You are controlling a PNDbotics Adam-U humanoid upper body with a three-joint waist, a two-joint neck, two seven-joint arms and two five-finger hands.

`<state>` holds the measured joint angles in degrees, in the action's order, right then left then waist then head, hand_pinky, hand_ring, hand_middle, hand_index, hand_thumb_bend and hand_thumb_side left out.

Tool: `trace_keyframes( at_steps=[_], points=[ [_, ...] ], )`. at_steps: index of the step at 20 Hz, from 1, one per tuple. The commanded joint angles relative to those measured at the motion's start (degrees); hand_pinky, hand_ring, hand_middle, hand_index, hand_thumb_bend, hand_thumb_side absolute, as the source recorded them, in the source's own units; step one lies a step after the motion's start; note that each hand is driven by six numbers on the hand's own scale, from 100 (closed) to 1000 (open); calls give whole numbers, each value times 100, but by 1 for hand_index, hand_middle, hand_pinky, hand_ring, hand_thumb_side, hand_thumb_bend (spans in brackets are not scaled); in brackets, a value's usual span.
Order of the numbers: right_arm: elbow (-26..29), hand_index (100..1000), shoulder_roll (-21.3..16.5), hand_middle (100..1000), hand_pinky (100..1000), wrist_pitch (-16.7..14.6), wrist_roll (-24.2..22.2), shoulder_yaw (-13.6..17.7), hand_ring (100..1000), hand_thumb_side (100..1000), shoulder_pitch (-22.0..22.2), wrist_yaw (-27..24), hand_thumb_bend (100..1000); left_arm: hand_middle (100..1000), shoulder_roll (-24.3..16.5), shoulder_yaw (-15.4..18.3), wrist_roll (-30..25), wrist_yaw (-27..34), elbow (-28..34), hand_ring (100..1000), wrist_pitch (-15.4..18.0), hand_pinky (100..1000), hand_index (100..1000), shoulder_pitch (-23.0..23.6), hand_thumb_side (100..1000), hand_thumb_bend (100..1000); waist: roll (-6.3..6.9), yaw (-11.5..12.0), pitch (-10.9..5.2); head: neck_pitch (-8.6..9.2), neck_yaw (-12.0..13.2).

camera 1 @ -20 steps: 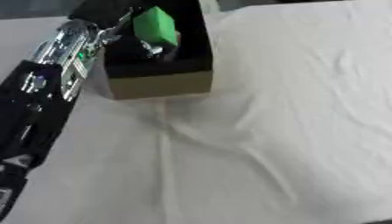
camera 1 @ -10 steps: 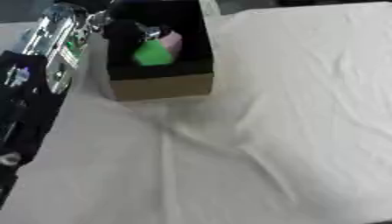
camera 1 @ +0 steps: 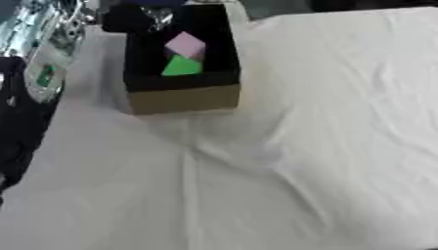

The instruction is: Pick up objects on the table and place them in the box.

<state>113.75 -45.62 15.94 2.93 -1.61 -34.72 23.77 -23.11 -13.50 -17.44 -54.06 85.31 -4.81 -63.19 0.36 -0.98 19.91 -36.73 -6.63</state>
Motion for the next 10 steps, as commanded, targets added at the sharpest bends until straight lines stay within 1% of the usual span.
trace_keyframes(
  at_steps=[1, 4, 7, 9, 10],
  points=[
    [85, 872, -137, 717, 851, -4, 99, 130, 792, 965, -30, -43, 101, 812, -467, 160, 254, 811, 1050, 793, -215, 732, 864, 120, 974, 317, -34, 22, -154, -17, -116],
    [85, 872, -141, 715, 850, -37, 251, 164, 791, 971, -18, -113, 103, 814, -779, 350, 643, 1471, 1895, 792, -477, 729, 863, 468, 993, 291, -48, 64, -146, 13, -196],
    [85, 875, -141, 718, 850, -102, 446, 190, 793, 996, -3, -202, 104, 816, -1034, 530, 962, 1937, 2579, 795, -637, 731, 863, 863, 1000, 272, -65, 97, -138, 55, -256],
    [85, 877, -142, 721, 850, -162, 569, 202, 795, 1000, 14, -252, 102, 817, -1150, 658, 1199, 2198, 2843, 797, -635, 733, 863, 1113, 1000, 272, -82, 117, -136, 65, -306],
    [85, 878, -141, 722, 850, -193, 625, 206, 796, 1000, 22, -268, 100, 818, -1194, 721, 1348, 2321, 2886, 798, -575, 734, 863, 1233, 1000, 272, -91, 127, -134, 69, -319]
  ],
)
